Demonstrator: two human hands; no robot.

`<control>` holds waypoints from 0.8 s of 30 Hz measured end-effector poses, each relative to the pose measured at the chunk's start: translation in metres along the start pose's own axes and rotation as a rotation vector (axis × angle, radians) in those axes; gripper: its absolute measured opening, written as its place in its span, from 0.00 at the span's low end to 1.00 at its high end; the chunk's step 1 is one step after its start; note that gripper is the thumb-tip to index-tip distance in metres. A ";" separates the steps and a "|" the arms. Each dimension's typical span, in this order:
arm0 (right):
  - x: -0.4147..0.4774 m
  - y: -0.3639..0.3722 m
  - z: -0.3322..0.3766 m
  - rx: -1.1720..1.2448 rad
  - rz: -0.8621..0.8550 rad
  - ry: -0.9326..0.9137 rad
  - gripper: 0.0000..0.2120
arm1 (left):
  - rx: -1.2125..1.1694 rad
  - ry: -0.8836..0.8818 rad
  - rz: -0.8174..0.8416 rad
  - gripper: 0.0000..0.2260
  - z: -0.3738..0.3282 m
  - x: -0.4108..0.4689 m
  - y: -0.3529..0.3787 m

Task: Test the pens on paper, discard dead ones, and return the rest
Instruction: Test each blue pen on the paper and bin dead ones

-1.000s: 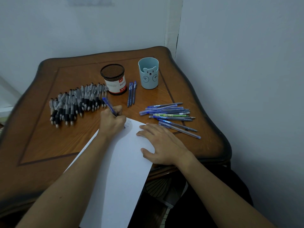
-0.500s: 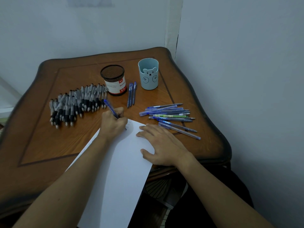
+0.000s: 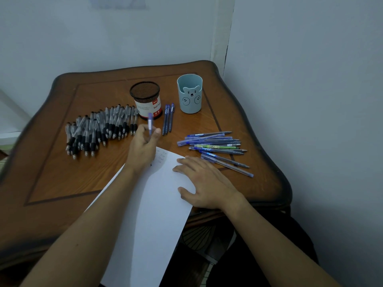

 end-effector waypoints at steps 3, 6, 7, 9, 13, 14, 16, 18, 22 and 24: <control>0.000 -0.001 0.000 0.011 0.017 -0.004 0.28 | 0.023 0.021 0.016 0.15 -0.005 -0.002 0.004; 0.000 -0.003 -0.001 0.026 0.033 -0.002 0.27 | 0.018 0.025 0.053 0.13 -0.011 -0.004 0.008; 0.000 -0.004 -0.001 0.035 0.037 0.000 0.27 | 0.018 0.013 0.055 0.12 -0.012 -0.005 0.008; 0.001 -0.005 -0.001 0.059 0.047 0.007 0.27 | -0.040 -0.021 0.044 0.09 -0.011 -0.003 0.007; 0.003 -0.011 0.000 0.098 0.096 0.019 0.28 | -0.093 -0.066 0.015 0.07 -0.011 0.001 0.007; 0.003 -0.012 0.001 0.096 0.105 0.022 0.28 | -0.113 -0.084 0.006 0.06 -0.012 0.001 0.006; 0.003 -0.012 0.006 0.079 0.105 0.034 0.26 | -0.150 -0.118 -0.019 0.06 -0.011 0.002 0.006; 0.003 -0.011 0.011 0.065 0.088 0.057 0.25 | -0.137 -0.113 -0.071 0.07 -0.008 0.001 0.007; 0.004 -0.007 0.016 0.021 0.074 0.082 0.25 | -0.068 -0.069 -0.191 0.08 -0.006 0.001 0.011; 0.006 -0.006 0.016 -0.005 0.072 0.084 0.26 | -0.031 -0.056 -0.212 0.09 -0.007 0.001 0.013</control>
Point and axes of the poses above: each hand's wrist, its own x-axis towards the middle knuckle, its own y-axis out of the palm, z = x × y, the point moved 1 cm from there along x, towards the middle knuckle, and after that the axes turned 14 degrees about -x, right-handed, at the moved point
